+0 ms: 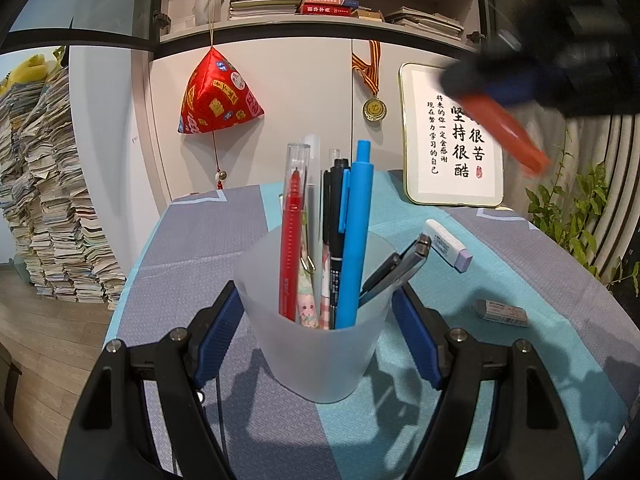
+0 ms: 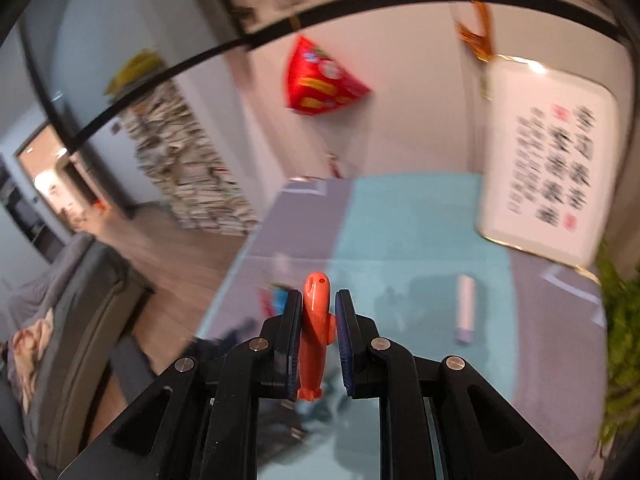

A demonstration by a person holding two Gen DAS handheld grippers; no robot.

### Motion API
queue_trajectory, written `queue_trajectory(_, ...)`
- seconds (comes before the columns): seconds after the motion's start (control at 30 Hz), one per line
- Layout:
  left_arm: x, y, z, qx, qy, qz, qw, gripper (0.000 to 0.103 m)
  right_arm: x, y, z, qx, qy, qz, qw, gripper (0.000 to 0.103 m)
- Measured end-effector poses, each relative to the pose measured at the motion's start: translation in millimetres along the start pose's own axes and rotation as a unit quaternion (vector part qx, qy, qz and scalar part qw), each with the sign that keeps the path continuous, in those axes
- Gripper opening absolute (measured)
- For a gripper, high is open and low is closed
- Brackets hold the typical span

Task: Organize stationery
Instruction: 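Carry the orange marker with the right gripper and drop it into the cup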

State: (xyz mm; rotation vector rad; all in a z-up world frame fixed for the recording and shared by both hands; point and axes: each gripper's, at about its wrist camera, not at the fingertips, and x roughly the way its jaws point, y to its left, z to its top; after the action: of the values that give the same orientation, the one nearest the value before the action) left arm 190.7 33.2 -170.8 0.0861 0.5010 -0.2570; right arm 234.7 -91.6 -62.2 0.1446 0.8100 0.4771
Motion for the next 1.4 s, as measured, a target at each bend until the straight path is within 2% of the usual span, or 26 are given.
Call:
queue_trajectory(0.2,1,0,0,-0.001,0.001,-0.002,1.0,0.075,29,30,5,-0.026,0.003,0.036,0.999,0.018)
queue_trajectory(0.5,1,0,1,-0.002,0.003,-0.002,1.0,0.075,57,29,0,-0.033,0.017,0.032,0.999,0.018)
queue_trajectory(0.77,1,0,1,-0.002,0.003,-0.002,1.0,0.075,56,27,-4,-0.032,0.029,0.036,0.998,0.018)
queue_trajectory(1.4,1,0,1,-0.002,0.003,0.0,1.0,0.076,32,12,-7,-0.027,0.02,0.019,0.999,0.018)
